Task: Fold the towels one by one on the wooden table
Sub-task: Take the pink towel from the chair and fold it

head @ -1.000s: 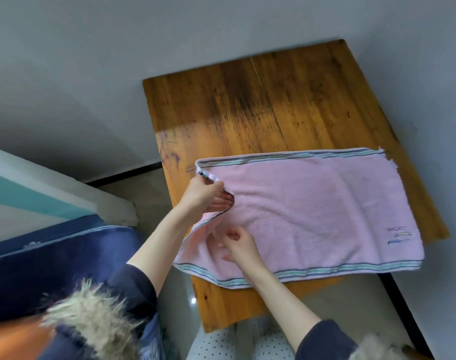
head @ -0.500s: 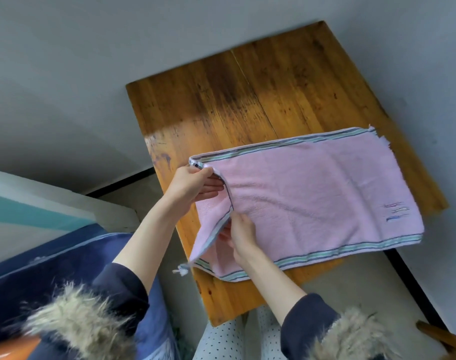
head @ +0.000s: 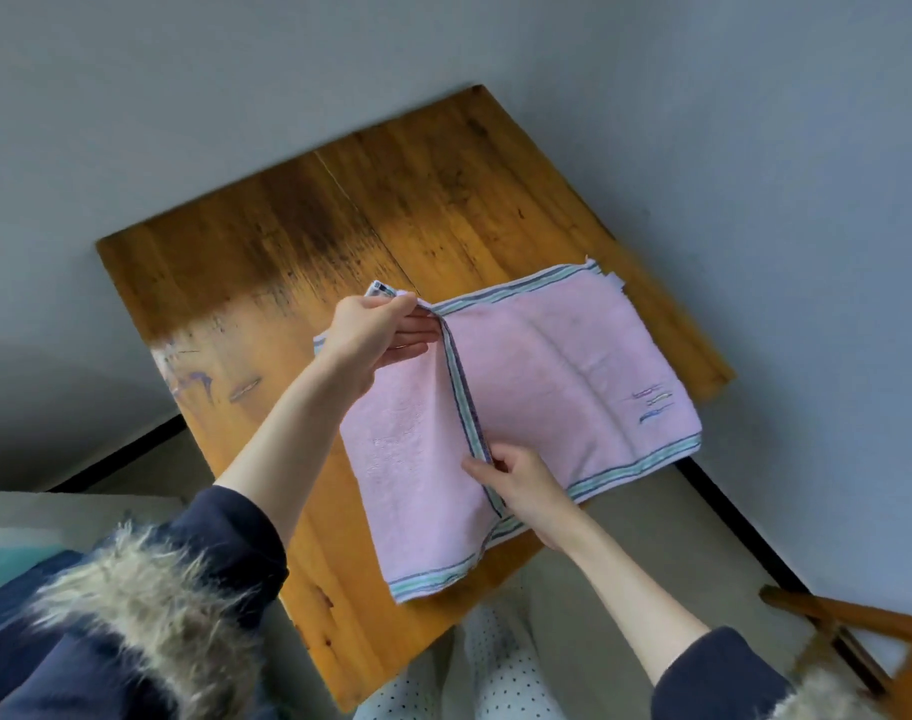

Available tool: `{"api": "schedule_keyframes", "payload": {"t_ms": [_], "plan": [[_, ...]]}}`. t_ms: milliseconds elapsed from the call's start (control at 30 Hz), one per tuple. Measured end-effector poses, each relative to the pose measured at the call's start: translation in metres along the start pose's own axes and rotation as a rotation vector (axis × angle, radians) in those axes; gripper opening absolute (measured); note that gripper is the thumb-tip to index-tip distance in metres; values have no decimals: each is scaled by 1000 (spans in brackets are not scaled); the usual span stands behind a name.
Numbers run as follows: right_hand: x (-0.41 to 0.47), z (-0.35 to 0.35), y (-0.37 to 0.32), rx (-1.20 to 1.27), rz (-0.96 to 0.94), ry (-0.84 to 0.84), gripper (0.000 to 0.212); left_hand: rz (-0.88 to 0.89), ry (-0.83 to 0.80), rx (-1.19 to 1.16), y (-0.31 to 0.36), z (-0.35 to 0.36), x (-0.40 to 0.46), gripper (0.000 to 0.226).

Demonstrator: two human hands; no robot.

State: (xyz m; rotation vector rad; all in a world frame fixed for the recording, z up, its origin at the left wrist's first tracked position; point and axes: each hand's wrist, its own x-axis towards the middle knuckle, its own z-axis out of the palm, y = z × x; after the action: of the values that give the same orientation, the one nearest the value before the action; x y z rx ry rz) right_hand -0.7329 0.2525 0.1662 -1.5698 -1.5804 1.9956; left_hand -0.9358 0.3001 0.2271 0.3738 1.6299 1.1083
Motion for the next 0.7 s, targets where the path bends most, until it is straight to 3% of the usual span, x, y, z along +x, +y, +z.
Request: {"api": "schedule_keyframes", "payload": {"t_ms": [100,367,500,600,700], "plan": [[-11,-35,7,100,-15,120,12,55,-77,107,9,37,1,21],[-9,-167,3,-11,-155,493,40,214,-174,291,41,161,30,21],[14,-216,18,-53,-87,551,28,233,-162,408,25,217,66,20],[35,-237,38,-153,-1,593,14,295,-177,702,-9,239,94,25],[43,-237,59,-297,-18,614,31,448,-274,1071,-47,239,111,30]]}}
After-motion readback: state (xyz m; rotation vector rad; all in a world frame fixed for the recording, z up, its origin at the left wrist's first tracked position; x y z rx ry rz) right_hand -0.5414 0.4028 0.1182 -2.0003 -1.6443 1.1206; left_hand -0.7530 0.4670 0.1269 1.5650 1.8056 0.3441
